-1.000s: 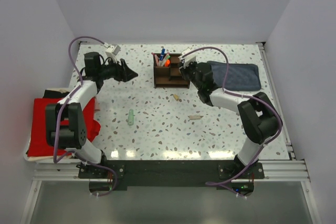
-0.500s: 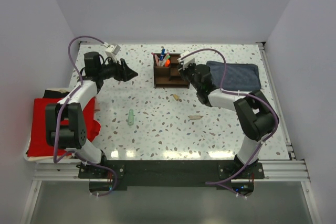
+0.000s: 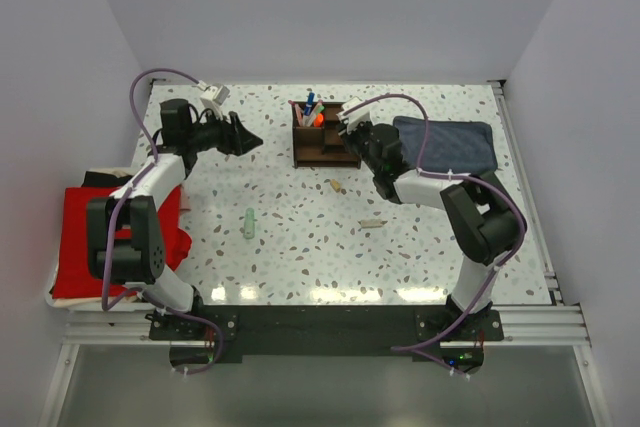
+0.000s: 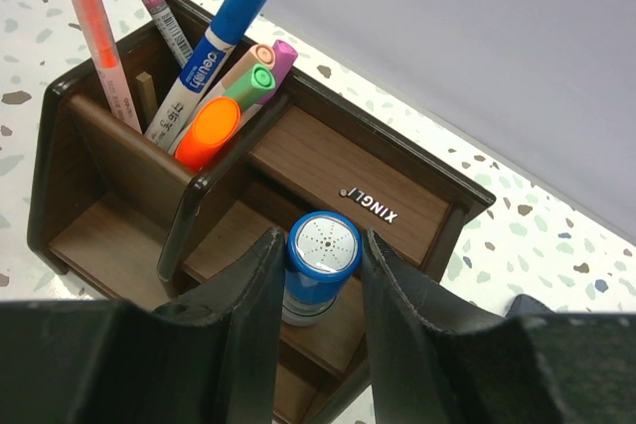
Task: Sort the stationery into containers
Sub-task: Place the stationery in the storage box, then pick up the stationery from the center of the board, then place the stationery in the storage box.
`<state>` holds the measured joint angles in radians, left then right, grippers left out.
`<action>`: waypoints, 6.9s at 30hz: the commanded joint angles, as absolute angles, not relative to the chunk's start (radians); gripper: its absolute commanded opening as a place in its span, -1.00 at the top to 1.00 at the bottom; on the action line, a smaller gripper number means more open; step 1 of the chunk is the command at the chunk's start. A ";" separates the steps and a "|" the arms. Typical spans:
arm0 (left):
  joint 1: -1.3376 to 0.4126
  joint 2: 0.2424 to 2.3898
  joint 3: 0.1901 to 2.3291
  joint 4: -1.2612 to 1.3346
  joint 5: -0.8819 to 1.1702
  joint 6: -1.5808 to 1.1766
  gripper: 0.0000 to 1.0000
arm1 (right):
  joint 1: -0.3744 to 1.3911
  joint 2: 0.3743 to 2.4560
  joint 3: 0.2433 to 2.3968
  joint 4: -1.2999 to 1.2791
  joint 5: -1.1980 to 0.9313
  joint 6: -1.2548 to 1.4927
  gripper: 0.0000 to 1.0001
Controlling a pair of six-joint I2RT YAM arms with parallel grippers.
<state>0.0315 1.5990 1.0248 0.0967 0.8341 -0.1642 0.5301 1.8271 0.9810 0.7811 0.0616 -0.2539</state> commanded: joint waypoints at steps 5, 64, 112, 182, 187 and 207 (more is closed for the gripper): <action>0.026 1.606 1.035 0.150 0.853 -0.153 -0.30 | 0.531 1.833 1.015 0.844 0.080 -0.273 0.54; -0.127 1.301 0.802 -0.411 0.408 -0.136 -0.40 | 0.531 1.230 0.816 -0.512 -0.212 -0.435 -0.18; 0.000 1.296 0.747 -0.282 0.580 -0.166 -0.52 | 0.356 1.704 1.017 -0.693 -0.572 -1.239 0.18; 0.025 1.246 0.712 -0.161 0.626 -0.218 -0.54 | 0.459 1.957 1.529 -0.374 0.078 0.558 1.00; 0.025 1.239 0.709 -0.161 0.630 -0.219 -0.54 | 0.472 1.986 1.552 -0.373 0.109 0.551 1.00; 0.026 1.236 0.709 -0.143 0.647 -0.239 -0.54 | 0.503 1.807 1.398 -0.405 -0.047 0.427 -0.04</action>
<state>0.0177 1.2602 0.7067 -0.1947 0.6235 -0.2234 0.4931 1.9427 1.4769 -0.4061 0.0597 0.5205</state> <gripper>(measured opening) 0.771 0.501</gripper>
